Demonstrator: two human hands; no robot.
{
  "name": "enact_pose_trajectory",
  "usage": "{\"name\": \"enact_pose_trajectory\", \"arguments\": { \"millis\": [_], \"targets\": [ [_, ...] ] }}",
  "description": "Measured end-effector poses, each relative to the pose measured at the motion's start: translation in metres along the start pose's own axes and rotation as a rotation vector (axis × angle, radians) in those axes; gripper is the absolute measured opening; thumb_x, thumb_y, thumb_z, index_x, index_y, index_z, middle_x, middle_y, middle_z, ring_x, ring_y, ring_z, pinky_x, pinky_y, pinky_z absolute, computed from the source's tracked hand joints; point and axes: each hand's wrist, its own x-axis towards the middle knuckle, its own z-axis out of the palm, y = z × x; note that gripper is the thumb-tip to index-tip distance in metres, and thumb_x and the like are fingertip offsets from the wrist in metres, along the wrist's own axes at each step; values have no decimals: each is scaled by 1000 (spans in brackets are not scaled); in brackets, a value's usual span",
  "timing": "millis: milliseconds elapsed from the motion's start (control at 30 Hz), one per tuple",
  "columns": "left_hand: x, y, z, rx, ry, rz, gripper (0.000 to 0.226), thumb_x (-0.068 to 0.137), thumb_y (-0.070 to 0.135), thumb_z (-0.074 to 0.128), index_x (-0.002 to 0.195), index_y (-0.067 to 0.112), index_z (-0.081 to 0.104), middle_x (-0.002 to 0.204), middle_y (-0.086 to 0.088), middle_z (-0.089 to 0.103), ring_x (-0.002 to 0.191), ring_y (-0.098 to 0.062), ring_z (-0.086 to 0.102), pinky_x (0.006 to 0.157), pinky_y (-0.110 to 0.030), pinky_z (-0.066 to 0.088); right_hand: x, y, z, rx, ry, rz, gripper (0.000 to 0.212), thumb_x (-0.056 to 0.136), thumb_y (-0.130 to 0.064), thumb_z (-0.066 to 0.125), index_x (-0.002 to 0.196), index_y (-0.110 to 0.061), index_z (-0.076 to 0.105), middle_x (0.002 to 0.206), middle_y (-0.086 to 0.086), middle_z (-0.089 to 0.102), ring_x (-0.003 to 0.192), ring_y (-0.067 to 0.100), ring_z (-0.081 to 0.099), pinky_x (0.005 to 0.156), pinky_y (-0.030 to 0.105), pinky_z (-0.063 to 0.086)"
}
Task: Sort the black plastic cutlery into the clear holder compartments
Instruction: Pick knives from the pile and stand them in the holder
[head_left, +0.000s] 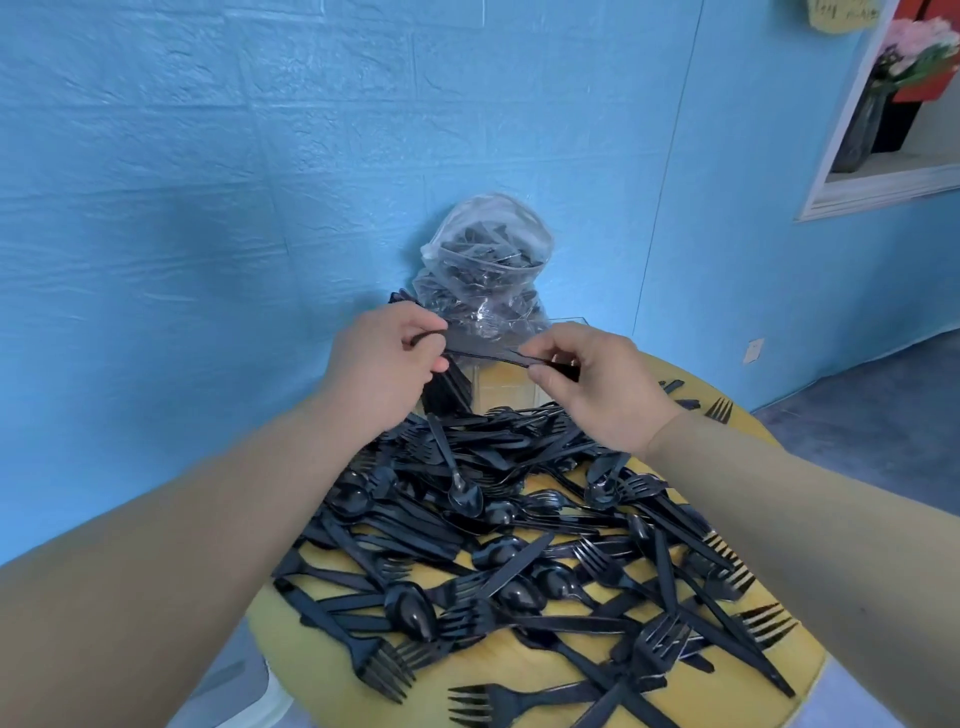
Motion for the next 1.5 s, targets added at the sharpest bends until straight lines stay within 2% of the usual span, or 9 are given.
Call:
{"name": "enact_pose_trajectory", "arguments": {
  "millis": [67,167,267,433,667,800,967,1100,1500],
  "targets": [
    [10,3,-17,49,111,18,23,91,13,54,85,34,60,75,13,69,67,2,65,68,-24,51,11,-5,7,-34,25,-7,18,92,-19,59,108,-16,66,95,-12,63,87,1,55,85,15,43],
    [25,10,-44,170,275,81,21,90,12,51,90,30,63,72,13,65,67,-2,59,63,-18,41,28,-7,17,-196,-34,8,32,97,-24,50,127,-17,58,127,0,58,118,16,50,99,29,37],
    [42,11,-56,294,344,186,22,91,11,51,99,22,68,80,11,61,79,-12,57,72,-19,37,44,-3,29,-338,-143,8,32,99,-20,43,128,-13,55,130,8,55,123,25,44,102,33,35],
    [62,-7,-44,355,280,154,23,93,14,50,101,24,69,91,8,66,92,-18,61,80,-27,43,61,6,50,-547,-290,-68,40,98,-17,40,137,-13,45,137,4,48,125,26,36,108,32,26],
    [71,-34,-14,424,135,138,22,94,23,52,104,30,70,101,3,69,100,-25,58,86,-34,46,64,19,62,-628,-363,-72,40,97,-23,40,137,-18,43,136,2,47,124,26,34,100,41,40],
    [71,-49,2,473,116,200,23,94,24,53,106,30,71,95,8,68,115,-22,41,87,-28,32,62,23,61,-612,-360,-87,44,98,-23,38,141,-19,38,141,0,42,126,25,33,101,41,40],
    [71,-68,14,528,100,318,16,91,21,61,93,27,75,117,7,64,128,-30,37,98,-45,32,60,25,61,-586,-338,-120,45,97,-21,38,142,-20,38,141,-3,41,124,23,33,101,39,39],
    [74,-78,12,573,81,327,25,92,17,57,111,27,70,138,0,50,136,-30,27,105,-48,28,60,27,62,-582,-323,-138,45,97,-18,39,142,-20,38,140,-4,42,123,22,33,102,35,37],
    [29,-68,15,546,51,487,28,89,25,63,116,25,67,141,-5,47,134,-29,29,102,-52,32,47,31,41,-510,-236,-166,42,93,-9,45,134,-18,51,132,1,54,121,26,40,99,39,39]
  ]
}}
